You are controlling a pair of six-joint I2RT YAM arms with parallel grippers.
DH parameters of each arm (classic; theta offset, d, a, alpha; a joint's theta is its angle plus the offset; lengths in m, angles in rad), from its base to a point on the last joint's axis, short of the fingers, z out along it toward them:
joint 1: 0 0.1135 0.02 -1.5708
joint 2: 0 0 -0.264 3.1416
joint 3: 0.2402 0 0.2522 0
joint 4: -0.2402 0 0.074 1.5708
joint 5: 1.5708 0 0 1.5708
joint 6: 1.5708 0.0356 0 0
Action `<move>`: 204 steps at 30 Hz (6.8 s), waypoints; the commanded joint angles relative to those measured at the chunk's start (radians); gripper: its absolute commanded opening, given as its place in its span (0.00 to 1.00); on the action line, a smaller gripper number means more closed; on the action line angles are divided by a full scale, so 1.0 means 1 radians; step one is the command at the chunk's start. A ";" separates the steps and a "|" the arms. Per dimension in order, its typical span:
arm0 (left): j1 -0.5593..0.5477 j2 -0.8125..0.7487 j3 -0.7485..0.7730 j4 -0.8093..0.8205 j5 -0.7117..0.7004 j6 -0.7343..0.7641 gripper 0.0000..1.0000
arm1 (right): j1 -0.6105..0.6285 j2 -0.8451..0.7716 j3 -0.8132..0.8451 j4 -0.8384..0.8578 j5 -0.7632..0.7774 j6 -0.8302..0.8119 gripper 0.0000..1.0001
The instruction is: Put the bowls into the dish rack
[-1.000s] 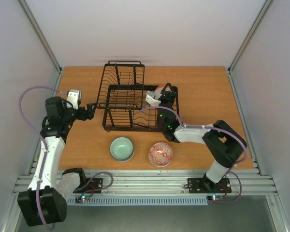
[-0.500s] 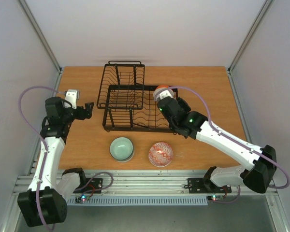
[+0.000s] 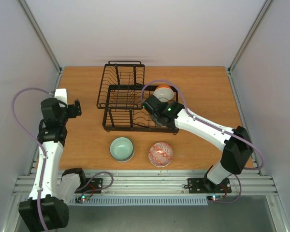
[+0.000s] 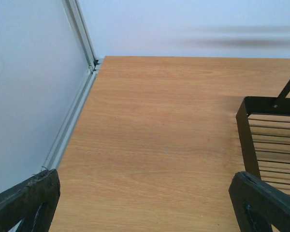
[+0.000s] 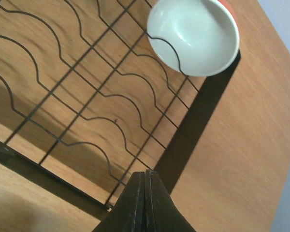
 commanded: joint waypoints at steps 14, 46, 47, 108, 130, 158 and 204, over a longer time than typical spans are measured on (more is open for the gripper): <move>0.014 -0.008 0.006 0.074 -0.034 0.021 0.98 | 0.035 0.157 0.158 0.010 -0.116 -0.069 0.01; 0.019 -0.014 -0.005 0.075 -0.005 0.019 0.99 | 0.061 -0.307 -0.169 -0.327 -0.400 0.377 0.28; 0.019 -0.012 -0.005 0.072 0.000 0.018 0.99 | 0.061 -0.321 -0.195 -0.319 -0.421 0.391 0.27; 0.023 -0.011 -0.014 0.071 0.039 0.017 0.99 | 0.147 -0.174 -0.366 -0.189 -0.427 0.482 0.07; 0.023 -0.013 -0.013 0.072 0.042 0.016 0.99 | 0.219 -0.238 -0.048 -0.397 0.138 0.402 0.01; 0.023 -0.011 -0.017 0.073 0.041 0.017 0.99 | 0.011 0.252 -0.361 2.228 0.452 -1.639 0.01; 0.023 -0.001 -0.024 0.081 0.049 0.015 0.99 | -0.065 0.314 -0.437 1.760 0.371 -1.195 0.01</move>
